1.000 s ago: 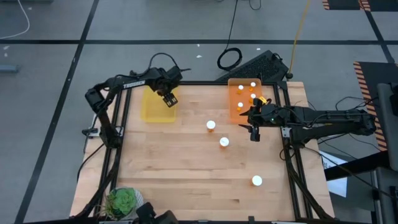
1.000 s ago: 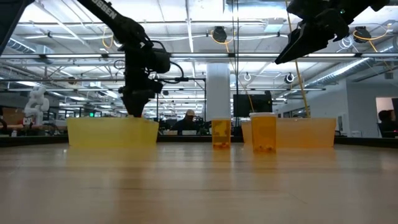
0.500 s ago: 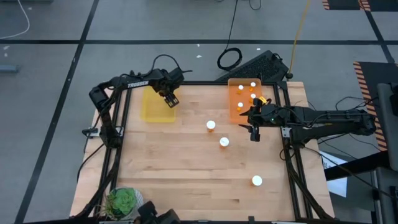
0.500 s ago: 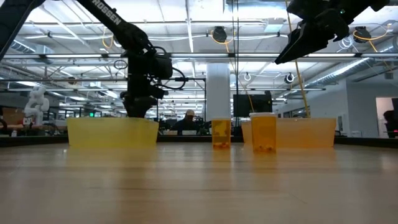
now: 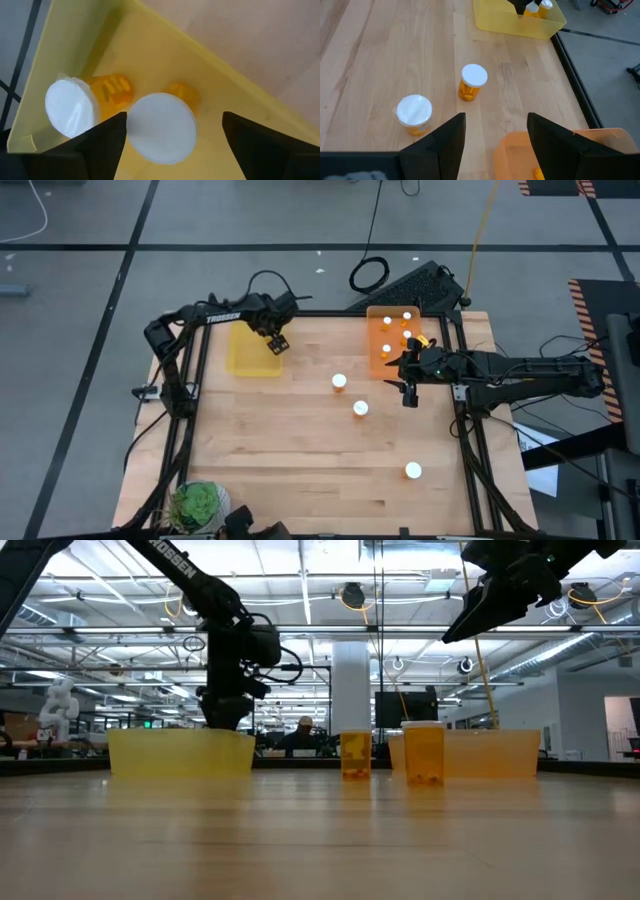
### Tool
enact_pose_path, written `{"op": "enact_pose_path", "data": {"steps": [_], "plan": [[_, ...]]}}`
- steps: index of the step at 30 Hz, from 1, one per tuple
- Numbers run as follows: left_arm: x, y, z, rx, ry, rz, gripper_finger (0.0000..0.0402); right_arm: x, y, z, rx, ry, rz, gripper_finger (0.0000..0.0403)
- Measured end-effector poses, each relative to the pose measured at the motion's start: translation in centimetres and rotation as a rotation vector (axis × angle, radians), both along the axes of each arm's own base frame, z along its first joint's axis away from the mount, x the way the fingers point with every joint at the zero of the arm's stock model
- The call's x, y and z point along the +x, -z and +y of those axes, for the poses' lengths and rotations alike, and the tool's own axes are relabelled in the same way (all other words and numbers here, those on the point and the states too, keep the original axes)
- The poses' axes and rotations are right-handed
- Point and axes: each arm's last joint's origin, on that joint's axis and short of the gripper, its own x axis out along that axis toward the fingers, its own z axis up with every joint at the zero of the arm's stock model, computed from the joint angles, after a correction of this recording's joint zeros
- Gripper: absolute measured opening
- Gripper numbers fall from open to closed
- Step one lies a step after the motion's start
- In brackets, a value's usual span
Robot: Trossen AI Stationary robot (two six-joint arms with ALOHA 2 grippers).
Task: Pick and place medicine bottles into bin by pill shape (circle, oval)
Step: Put the large orange pill bottle into the yellow bin
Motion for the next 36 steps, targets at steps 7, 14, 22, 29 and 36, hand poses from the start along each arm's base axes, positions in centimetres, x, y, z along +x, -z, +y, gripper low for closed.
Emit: {"op": "enact_pose_path", "data": {"steps": [7, 14, 22, 29, 36], "plan": [[0.2, -2.1, -1.2, 0.065, 0.024, -0.033, 0.0325, 0.0, 0.0, 0.0, 0.000, 0.000, 0.000, 0.0208], [-0.7, -6.5, -2.9, 0.167, 0.020, -0.146, 0.0311, 0.0, 0.0, 0.0, 0.000, 0.000, 0.000, 0.0208], [0.6, -9.2, -6.2, 0.240, 0.096, -0.290, 0.0310, 0.0, 0.0, 0.0, 0.000, 0.001, 0.000, 0.0208], [3.0, -9.7, -9.4, 0.266, 0.213, -0.399, 0.0310, 0.0, 0.0, 0.0, 0.000, 0.001, 0.000, 0.0208], [5.0, -10.9, -12.0, 0.203, 0.291, -0.520, 0.0310, 0.0, 0.0, 0.0, 0.000, 0.000, 0.000, 0.0208]]}}
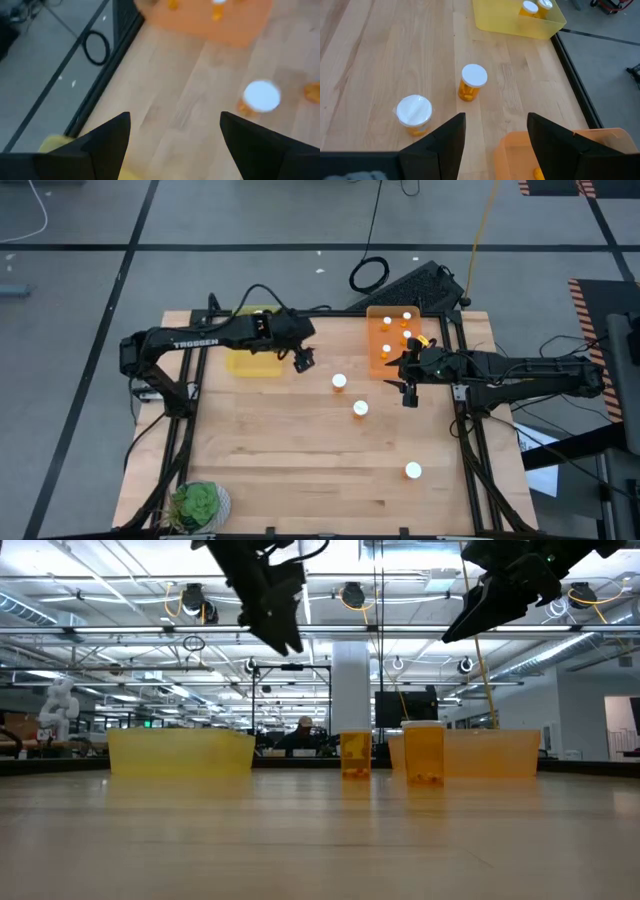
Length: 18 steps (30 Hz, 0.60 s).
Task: Pick and place medicine bottles into bin by pill shape (circle, oval)
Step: Put the large orange pill bottle into the yellow bin
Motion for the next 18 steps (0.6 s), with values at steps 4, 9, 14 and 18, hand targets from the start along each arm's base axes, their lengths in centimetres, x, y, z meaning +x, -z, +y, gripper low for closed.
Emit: {"op": "enact_pose_path", "data": {"steps": [4, 9, 14, 18], "plan": [[2.2, -0.8, -1.0, 0.000, 0.066, -0.024, 0.0310, 0.0, 0.0, 0.0, -0.002, 0.000, 0.000, 0.0208], [5.3, -0.4, -1.5, -0.030, 0.187, -0.021, 0.0310, -0.1, 0.1, 0.0, -0.003, 0.001, 0.015, 0.0208], [7.6, 2.1, -1.5, -0.086, 0.254, 0.028, 0.0310, -0.3, 0.4, 0.0, -0.001, 0.001, 0.051, 0.0208], [8.6, 4.7, -1.4, -0.173, 0.294, 0.078, 0.0312, -0.4, 0.5, 0.0, 0.000, 0.001, 0.066, 0.0208]]}}
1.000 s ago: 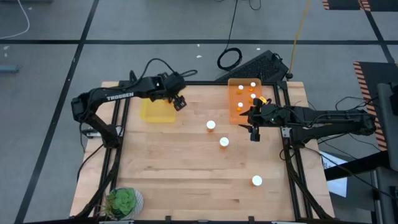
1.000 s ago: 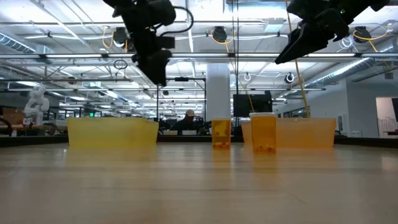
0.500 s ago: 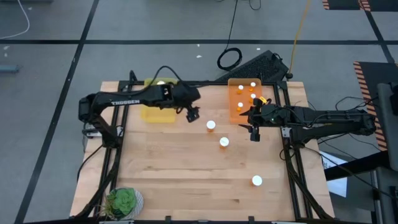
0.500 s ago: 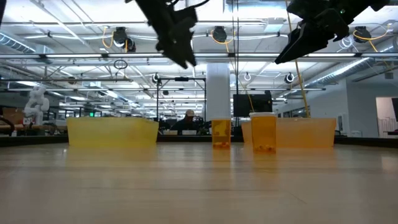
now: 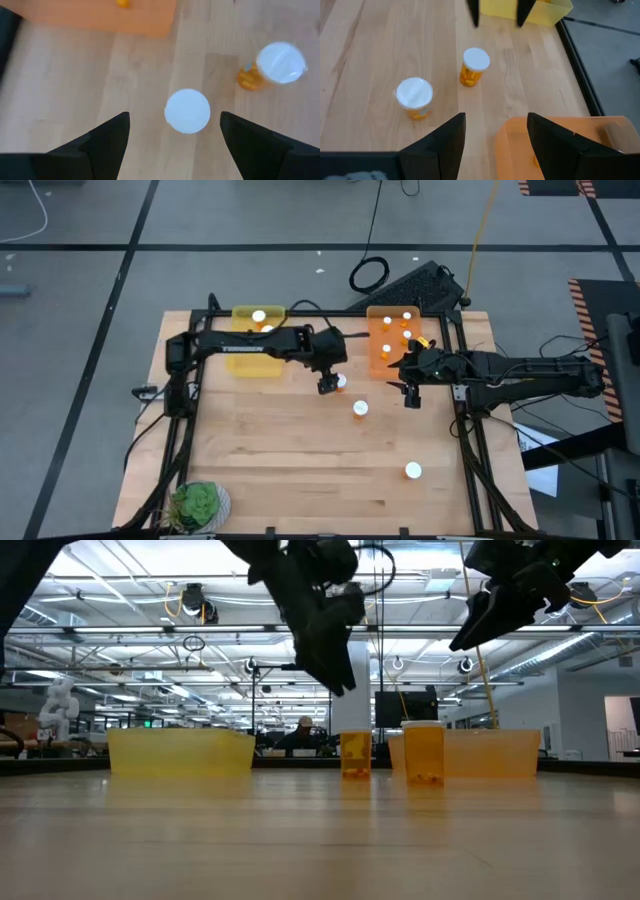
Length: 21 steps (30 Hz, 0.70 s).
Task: Pick and place medicine bottles into bin by pill shape (circle, oval)
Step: Put the large orange pill bottle into the yellow bin
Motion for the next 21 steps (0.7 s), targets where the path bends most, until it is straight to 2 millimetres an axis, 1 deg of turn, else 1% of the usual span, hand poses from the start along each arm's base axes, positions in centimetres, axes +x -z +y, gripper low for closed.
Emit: {"op": "enact_pose_path", "data": {"steps": [3, 10, 13, 21], "plan": [[0.6, 1.5, 0.0, -0.025, 0.002, 0.031, 0.0326, 0.0, 0.0, 0.0, 0.001, 0.000, 0.006, 0.0208], [1.7, 4.7, -0.3, -0.038, 0.001, 0.087, 0.0381, 0.0, 0.0, 0.0, 0.000, 0.000, 0.004, 0.0208], [1.9, 5.0, -0.5, -0.036, 0.005, 0.090, 0.0391, 0.0, 0.0, 0.0, 0.000, 0.000, 0.003, 0.0208], [2.4, 5.0, -0.8, -0.027, 0.017, 0.051, 0.0392, 0.0, 0.0, 0.0, -0.006, -0.005, -0.001, 0.0208]]}}
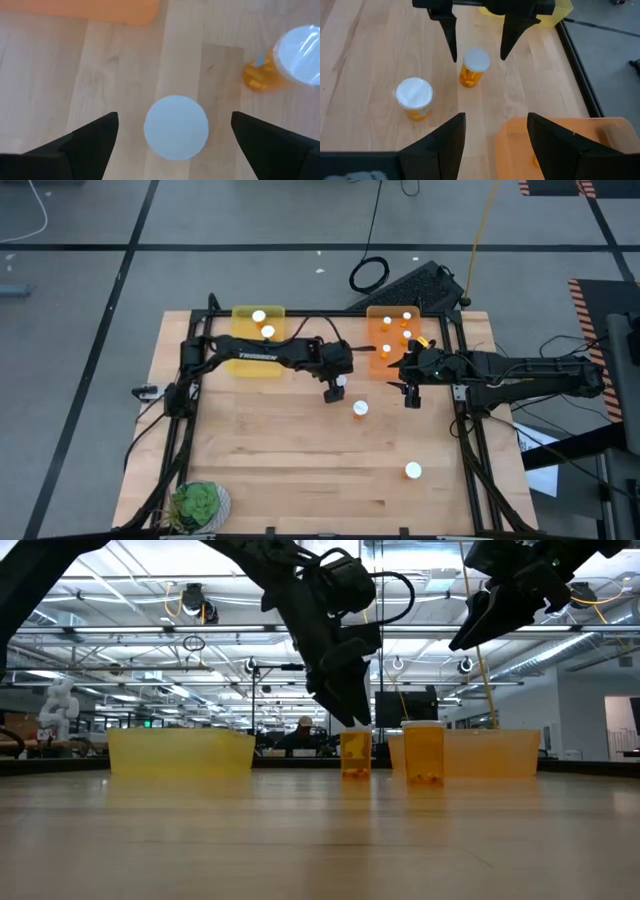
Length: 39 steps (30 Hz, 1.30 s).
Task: Pick and place medicine bottles into bin by pill shape (circle, oval)
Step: Put the large orange pill bottle into the yellow bin
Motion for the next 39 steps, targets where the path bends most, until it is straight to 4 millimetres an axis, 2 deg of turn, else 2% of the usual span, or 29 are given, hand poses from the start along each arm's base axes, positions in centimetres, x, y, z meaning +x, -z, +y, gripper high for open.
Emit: {"op": "enact_pose_path", "data": {"steps": [6, 10, 20, 25, 28, 34, 39], "plan": [[0.3, 1.7, 0.0, -0.006, 0.001, 0.037, 0.0392, 0.0, 0.0, 0.0, 0.000, 0.000, 0.002, 0.0208], [0.4, 1.9, -0.3, 0.012, -0.002, 0.042, 0.0386, 0.0, 0.0, 0.0, 0.000, 0.000, 0.006, 0.0208], [0.5, 1.9, -0.7, 0.020, 0.004, 0.044, 0.0275, 0.0, 0.0, 0.0, 0.001, 0.001, 0.005, 0.0208], [0.3, 1.1, -0.6, 0.023, 0.003, 0.040, 0.0226, 0.0, 0.0, 0.0, 0.002, 0.002, 0.004, 0.0208], [0.2, 0.7, -0.6, 0.019, 0.005, 0.067, 0.0209, 0.0, 0.0, 0.0, 0.002, 0.001, 0.004, 0.0208], [0.0, -0.4, -0.7, 0.016, 0.001, 0.128, 0.0222, 0.0, 0.0, 0.0, 0.003, 0.002, 0.004, 0.0208], [-1.0, -2.4, -0.3, 0.114, -0.098, 0.267, 0.0222, 0.0, 0.0, 0.0, 0.003, 0.002, 0.005, 0.0208]]}}
